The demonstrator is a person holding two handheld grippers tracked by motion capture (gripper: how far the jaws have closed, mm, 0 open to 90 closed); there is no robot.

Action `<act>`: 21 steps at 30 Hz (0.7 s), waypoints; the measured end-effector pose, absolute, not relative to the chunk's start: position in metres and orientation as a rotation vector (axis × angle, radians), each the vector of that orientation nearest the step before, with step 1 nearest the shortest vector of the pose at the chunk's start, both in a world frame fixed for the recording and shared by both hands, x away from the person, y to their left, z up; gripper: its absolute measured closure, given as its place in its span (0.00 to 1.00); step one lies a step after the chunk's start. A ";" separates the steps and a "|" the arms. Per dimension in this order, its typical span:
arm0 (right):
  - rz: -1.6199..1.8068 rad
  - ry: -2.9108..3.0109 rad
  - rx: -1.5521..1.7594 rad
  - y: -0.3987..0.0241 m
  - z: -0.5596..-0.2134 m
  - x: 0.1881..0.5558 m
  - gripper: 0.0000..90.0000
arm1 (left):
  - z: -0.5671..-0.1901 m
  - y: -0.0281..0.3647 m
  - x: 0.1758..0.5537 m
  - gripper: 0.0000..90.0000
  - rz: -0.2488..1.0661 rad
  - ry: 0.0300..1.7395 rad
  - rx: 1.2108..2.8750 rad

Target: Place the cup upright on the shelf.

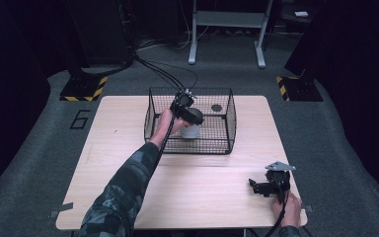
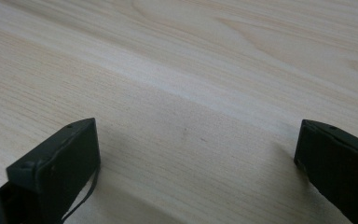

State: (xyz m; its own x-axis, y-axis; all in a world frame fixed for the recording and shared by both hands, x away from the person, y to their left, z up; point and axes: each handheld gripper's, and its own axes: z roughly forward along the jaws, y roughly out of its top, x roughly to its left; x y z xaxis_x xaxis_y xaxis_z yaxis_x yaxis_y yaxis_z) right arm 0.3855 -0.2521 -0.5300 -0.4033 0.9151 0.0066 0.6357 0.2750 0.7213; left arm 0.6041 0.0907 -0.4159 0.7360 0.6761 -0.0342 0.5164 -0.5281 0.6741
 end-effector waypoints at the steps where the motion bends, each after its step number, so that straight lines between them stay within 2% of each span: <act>1: 0.917 2.139 1.399 -0.252 -0.530 0.385 0.00 | -0.417 0.090 0.604 0.07 0.296 0.893 2.259; 21: 0.916 2.139 1.396 -0.252 -0.530 0.386 0.00 | -0.422 0.096 0.603 0.07 0.259 0.888 2.318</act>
